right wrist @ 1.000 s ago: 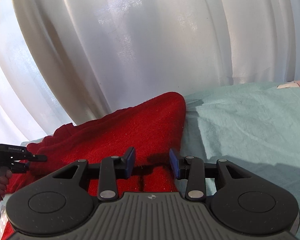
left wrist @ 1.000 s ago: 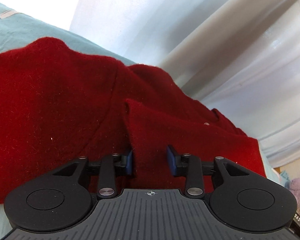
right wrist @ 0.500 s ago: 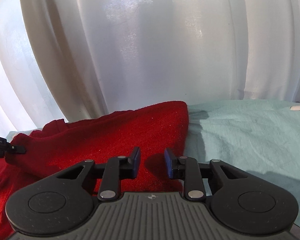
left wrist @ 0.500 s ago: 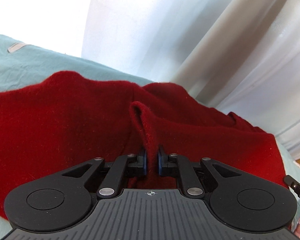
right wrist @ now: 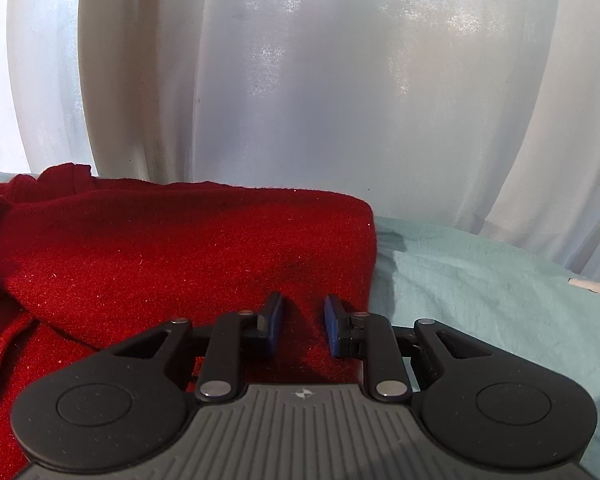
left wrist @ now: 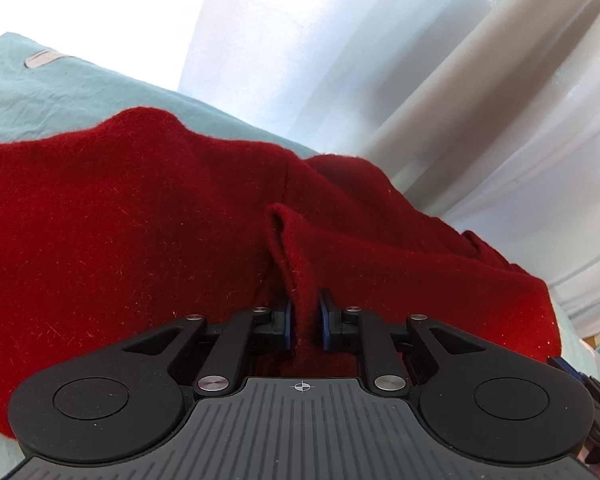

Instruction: Fold small clothes

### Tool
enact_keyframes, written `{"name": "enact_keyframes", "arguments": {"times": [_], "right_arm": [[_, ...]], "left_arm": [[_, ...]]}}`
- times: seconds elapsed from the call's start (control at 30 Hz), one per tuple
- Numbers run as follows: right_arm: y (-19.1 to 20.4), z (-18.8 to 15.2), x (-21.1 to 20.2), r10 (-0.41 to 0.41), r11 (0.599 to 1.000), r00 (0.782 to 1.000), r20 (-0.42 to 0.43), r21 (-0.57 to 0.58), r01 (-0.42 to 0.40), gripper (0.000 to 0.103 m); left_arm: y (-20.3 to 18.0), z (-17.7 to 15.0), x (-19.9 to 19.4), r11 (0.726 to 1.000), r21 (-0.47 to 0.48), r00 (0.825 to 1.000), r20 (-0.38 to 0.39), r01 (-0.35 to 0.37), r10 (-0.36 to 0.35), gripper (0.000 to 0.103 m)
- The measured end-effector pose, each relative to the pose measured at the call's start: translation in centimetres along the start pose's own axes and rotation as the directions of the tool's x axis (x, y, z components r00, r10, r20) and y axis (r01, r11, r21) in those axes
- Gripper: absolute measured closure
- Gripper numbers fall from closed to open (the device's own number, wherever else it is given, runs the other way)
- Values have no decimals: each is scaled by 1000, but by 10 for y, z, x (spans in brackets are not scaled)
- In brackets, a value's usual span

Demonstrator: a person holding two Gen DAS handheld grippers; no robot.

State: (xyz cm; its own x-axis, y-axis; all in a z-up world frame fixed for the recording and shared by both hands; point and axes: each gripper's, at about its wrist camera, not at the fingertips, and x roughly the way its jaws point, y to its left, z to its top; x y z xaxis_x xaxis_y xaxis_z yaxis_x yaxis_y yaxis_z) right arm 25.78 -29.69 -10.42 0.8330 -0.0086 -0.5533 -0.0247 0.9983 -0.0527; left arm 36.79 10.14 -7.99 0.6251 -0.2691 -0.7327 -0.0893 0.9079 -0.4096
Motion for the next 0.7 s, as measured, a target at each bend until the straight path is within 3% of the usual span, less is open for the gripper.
{"name": "enact_keyframes", "arguments": {"times": [0.1, 0.17, 0.2, 0.23, 0.33, 0.43, 0.6, 0.7], "right_arm": [[0, 1, -3, -1, 1000, 1000, -11, -5, 1, 79], [3, 6, -13, -13, 1000, 1000, -14, 2, 13, 79], [6, 7, -19, -16, 1000, 1000, 3, -2, 16, 79], [11, 7, -27, -12, 1000, 999, 33, -16, 12, 79], [31, 5, -35, 30, 998, 997, 71, -54, -26, 79], [55, 7, -29, 88, 994, 996, 29, -60, -86, 79], [127, 19, -25, 218, 967, 975, 34, -144, -211, 79], [170, 19, -14, 286, 942, 958, -19, -178, -285, 79]], "left_arm": [[1, -1, -16, 999, -15, 999, 27, -39, 39, 72], [6, -6, -33, 999, -32, 997, 58, -43, 44, 51], [8, -9, -40, 998, -42, 996, 75, -47, 50, 31], [10, -14, -46, 998, -46, 995, 88, -42, 46, 25], [15, -24, -57, 999, -45, 996, 81, -20, 24, 18], [23, -30, -64, 997, -74, 995, 100, -16, 23, 13], [37, -35, -70, 993, -121, 994, 107, -18, 31, 11], [51, -38, -82, 986, -165, 990, 136, -6, 29, 7]]}}
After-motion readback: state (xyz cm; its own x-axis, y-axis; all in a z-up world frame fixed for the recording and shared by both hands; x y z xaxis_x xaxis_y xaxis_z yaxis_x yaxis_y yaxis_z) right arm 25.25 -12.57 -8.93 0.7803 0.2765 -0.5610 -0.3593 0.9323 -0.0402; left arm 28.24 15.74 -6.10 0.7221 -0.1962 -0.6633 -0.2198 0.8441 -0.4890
